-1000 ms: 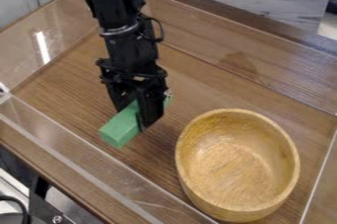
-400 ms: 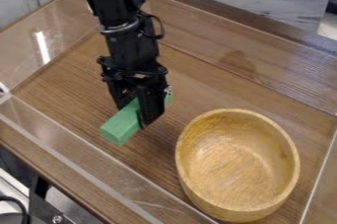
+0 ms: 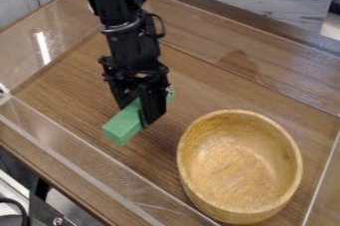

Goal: Remove the green block from inside the brown bowl and put it on the table

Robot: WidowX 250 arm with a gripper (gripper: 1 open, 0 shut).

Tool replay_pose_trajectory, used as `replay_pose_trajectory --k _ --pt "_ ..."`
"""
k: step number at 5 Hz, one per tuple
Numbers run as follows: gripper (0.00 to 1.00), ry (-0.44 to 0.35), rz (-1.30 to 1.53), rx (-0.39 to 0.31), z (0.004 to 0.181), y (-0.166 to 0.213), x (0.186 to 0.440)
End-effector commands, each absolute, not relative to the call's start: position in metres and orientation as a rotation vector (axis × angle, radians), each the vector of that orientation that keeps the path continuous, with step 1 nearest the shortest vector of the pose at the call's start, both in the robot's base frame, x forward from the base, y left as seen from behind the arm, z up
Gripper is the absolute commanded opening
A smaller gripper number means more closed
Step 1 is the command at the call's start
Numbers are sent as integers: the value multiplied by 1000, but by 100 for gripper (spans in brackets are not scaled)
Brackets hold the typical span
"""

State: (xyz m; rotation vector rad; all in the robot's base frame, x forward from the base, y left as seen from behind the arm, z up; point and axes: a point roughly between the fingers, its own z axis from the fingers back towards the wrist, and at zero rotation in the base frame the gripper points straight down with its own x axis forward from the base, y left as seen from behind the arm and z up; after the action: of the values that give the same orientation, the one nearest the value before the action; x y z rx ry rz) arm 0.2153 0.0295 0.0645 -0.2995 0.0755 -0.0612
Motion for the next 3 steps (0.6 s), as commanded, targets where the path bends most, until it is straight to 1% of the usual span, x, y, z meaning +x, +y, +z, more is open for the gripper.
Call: replay_pose_trajectory --k 1,3 --pt "0 28 -59 -290 74 36 227" --pt "0 24 -56 -297 74 38 229"
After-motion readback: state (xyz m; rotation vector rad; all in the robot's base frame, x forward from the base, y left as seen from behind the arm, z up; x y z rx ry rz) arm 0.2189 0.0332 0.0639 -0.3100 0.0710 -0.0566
